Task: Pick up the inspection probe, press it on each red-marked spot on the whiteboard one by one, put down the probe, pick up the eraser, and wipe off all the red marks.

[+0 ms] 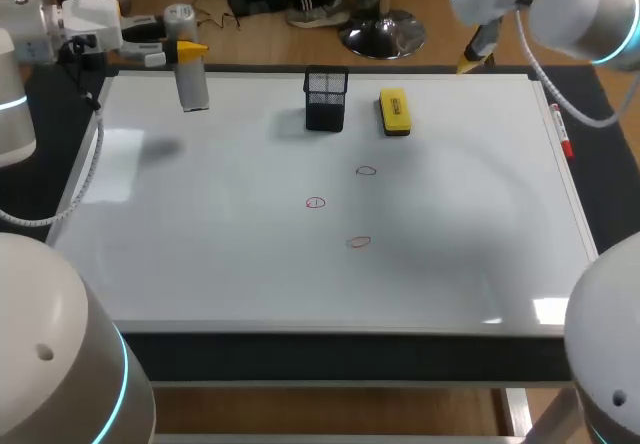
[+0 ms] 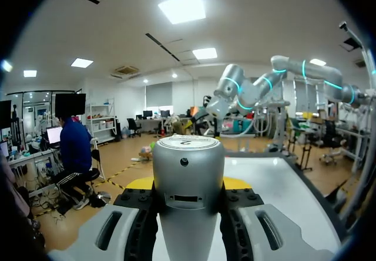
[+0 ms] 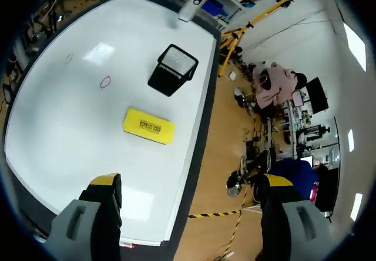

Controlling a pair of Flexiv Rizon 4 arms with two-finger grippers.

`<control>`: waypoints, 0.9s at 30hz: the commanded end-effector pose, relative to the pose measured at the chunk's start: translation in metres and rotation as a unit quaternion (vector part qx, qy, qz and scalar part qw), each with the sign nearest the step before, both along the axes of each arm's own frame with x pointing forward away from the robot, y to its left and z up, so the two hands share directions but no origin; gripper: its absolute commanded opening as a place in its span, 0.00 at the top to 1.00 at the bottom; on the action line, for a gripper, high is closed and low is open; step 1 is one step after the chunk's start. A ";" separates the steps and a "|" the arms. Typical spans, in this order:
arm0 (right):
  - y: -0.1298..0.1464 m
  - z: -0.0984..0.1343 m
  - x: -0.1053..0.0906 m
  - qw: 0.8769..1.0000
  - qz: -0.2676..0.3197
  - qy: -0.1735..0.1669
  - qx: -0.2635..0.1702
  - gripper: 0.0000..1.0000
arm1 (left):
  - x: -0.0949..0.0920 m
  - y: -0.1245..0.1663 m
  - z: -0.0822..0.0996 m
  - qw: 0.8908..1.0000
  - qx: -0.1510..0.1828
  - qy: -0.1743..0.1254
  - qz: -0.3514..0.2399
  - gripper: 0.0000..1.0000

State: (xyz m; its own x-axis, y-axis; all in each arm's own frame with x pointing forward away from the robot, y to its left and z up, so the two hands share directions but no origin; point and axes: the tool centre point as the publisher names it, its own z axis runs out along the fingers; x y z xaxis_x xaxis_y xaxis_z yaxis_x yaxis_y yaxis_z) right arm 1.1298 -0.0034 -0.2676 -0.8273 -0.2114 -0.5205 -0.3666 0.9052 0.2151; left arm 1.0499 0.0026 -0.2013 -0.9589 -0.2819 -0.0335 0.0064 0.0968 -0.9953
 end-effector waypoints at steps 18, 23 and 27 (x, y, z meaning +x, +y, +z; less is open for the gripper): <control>0.014 -0.009 0.001 0.966 0.137 0.090 -0.199 0.00 | -0.001 0.000 0.000 1.000 -0.001 -0.001 0.001 1.00; 0.020 -0.017 -0.003 0.948 0.236 0.090 -0.193 0.00 | -0.001 0.000 0.000 1.000 -0.001 -0.001 0.001 1.00; 0.029 -0.029 -0.011 0.915 0.317 0.102 -0.230 0.00 | -0.001 0.000 0.000 1.000 -0.001 -0.001 0.001 1.00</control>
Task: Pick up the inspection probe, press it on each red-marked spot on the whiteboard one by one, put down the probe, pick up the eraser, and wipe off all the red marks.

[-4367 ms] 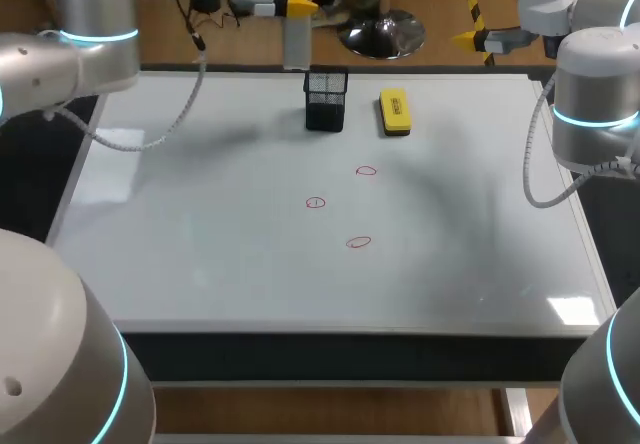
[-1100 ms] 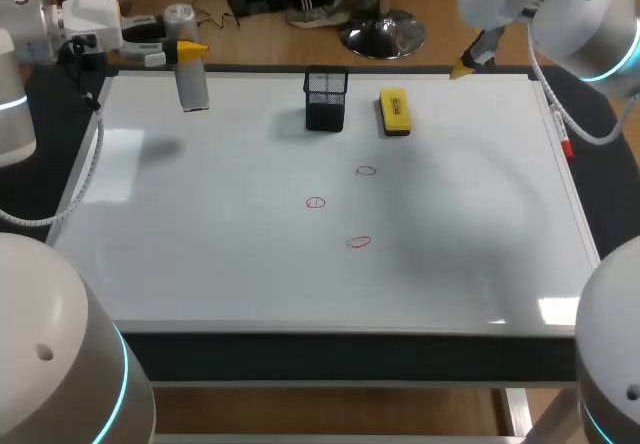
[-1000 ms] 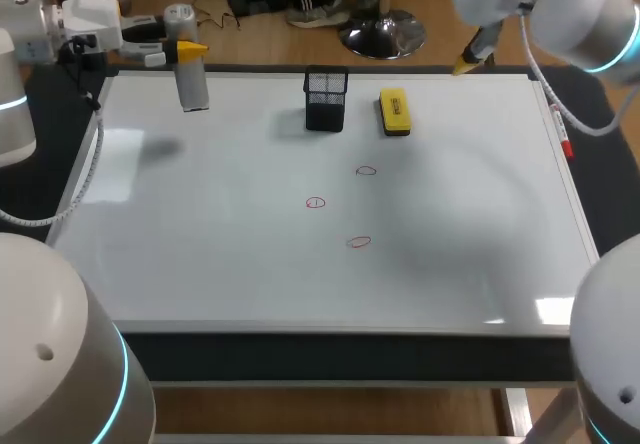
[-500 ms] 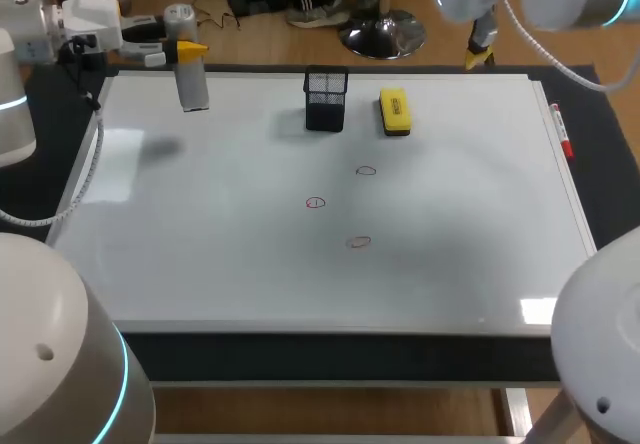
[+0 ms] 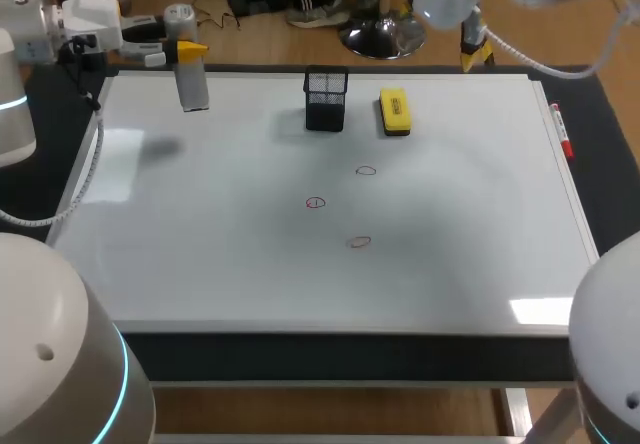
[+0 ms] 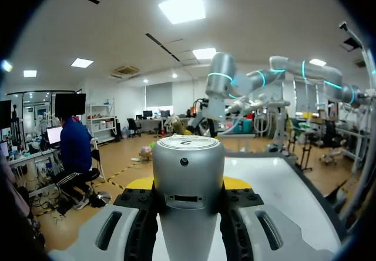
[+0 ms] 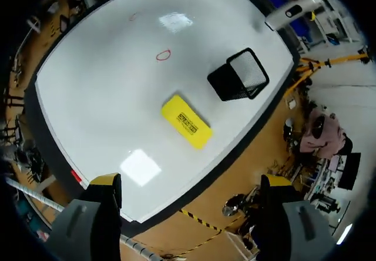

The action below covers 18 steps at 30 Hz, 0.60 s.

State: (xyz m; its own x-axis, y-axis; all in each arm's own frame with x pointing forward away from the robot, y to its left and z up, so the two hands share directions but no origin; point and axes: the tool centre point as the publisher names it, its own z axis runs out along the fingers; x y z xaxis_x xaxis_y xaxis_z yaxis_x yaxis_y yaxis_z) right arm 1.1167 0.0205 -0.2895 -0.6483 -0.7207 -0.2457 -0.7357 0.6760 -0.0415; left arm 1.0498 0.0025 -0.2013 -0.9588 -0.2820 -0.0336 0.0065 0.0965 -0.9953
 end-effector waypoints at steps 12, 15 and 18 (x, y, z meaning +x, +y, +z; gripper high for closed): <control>0.026 -0.036 -0.021 0.961 0.260 0.064 -0.062 0.00 | -0.001 0.000 0.000 1.000 -0.001 -0.001 0.001 1.00; 0.028 -0.044 -0.023 0.957 0.277 0.069 -0.058 0.00 | -0.001 0.000 0.000 1.000 -0.001 -0.001 0.001 1.00; 0.031 -0.050 -0.025 0.948 0.306 0.066 -0.051 0.00 | -0.001 0.000 0.000 1.000 -0.001 -0.001 0.001 1.00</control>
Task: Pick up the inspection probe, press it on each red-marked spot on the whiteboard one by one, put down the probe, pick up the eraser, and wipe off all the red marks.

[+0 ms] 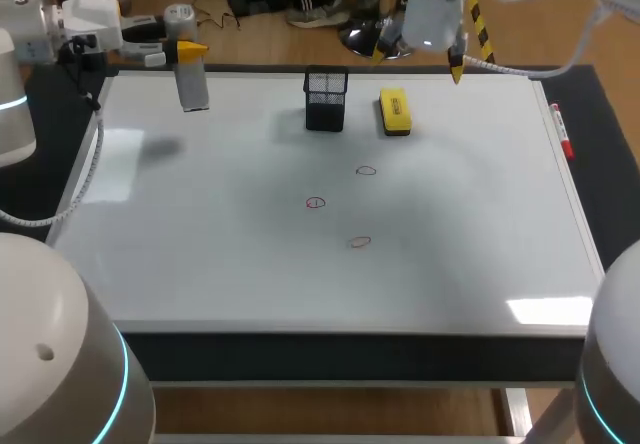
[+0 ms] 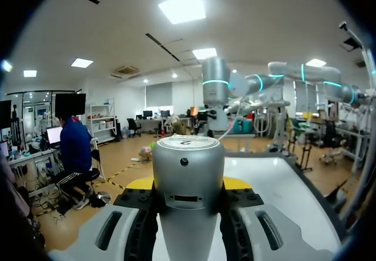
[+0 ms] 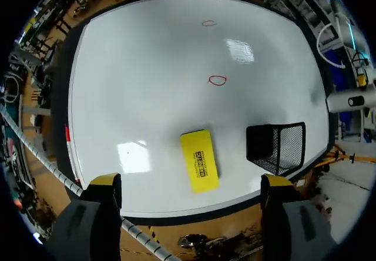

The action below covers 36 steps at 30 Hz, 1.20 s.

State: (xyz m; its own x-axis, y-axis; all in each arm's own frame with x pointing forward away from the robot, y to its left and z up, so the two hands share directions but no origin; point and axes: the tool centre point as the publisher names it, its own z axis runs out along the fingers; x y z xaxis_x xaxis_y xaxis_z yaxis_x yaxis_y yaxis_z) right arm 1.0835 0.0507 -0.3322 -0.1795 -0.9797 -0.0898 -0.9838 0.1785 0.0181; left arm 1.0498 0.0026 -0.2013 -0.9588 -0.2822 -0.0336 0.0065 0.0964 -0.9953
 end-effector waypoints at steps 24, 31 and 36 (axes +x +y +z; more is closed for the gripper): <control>0.015 -0.061 0.005 0.994 0.106 0.024 -0.012 0.00 | -0.001 0.000 0.000 1.000 0.000 -0.001 0.000 1.00; 0.018 -0.075 0.004 0.993 0.116 0.029 -0.012 0.00 | -0.001 0.000 0.000 1.000 0.000 -0.001 0.000 1.00; 0.019 -0.080 0.004 0.991 0.125 0.031 -0.020 0.00 | -0.001 0.000 0.000 1.000 0.000 -0.001 0.000 1.00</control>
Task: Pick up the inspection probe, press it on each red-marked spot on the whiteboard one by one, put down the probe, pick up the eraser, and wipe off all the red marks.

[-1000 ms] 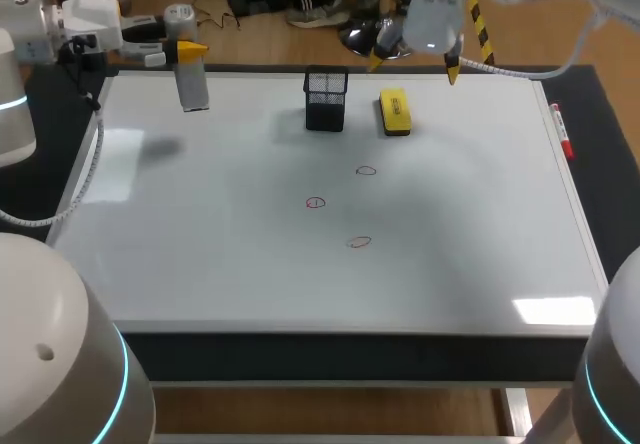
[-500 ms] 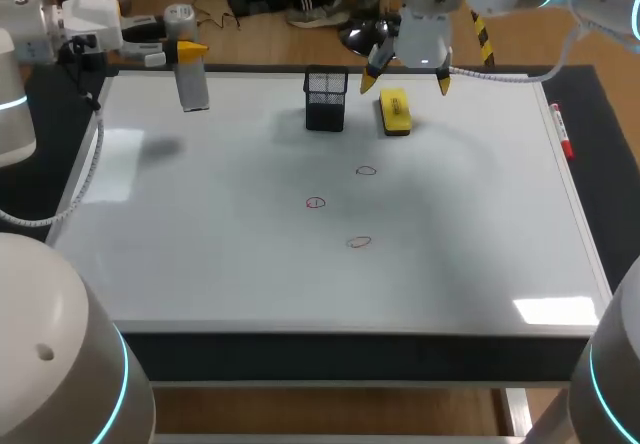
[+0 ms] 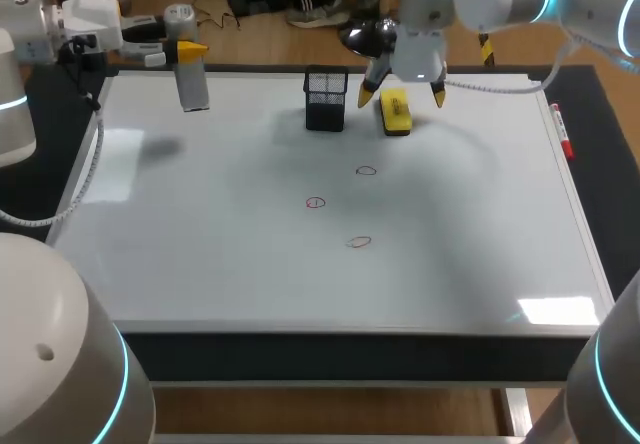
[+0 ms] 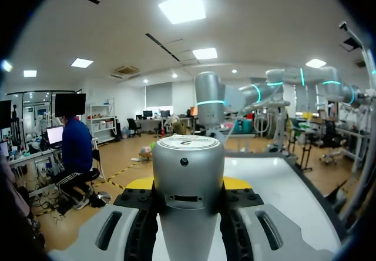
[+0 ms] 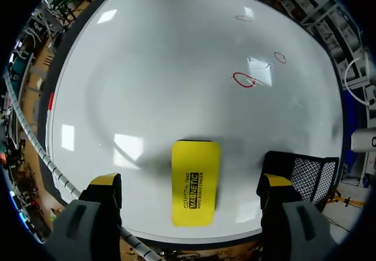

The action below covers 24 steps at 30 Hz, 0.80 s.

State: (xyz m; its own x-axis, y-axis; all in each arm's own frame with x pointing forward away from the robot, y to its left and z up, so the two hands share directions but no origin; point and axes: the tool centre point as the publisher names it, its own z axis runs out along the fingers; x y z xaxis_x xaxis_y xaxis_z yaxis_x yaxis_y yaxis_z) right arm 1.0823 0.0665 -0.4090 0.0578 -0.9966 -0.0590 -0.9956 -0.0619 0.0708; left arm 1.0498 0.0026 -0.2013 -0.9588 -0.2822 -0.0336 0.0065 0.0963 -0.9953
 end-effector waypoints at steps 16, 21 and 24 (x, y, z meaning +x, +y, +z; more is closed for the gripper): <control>0.005 -0.007 0.005 1.000 0.025 -0.005 -0.007 0.00 | 0.000 0.000 0.000 1.000 0.000 -0.001 0.000 1.00; 0.005 -0.009 0.005 1.000 0.026 -0.001 -0.008 0.36 | 0.000 0.000 0.000 1.000 0.000 -0.001 0.000 1.00; 0.005 -0.011 0.005 1.000 0.028 0.000 -0.010 0.95 | 0.000 0.000 0.000 1.000 0.000 -0.001 0.000 1.00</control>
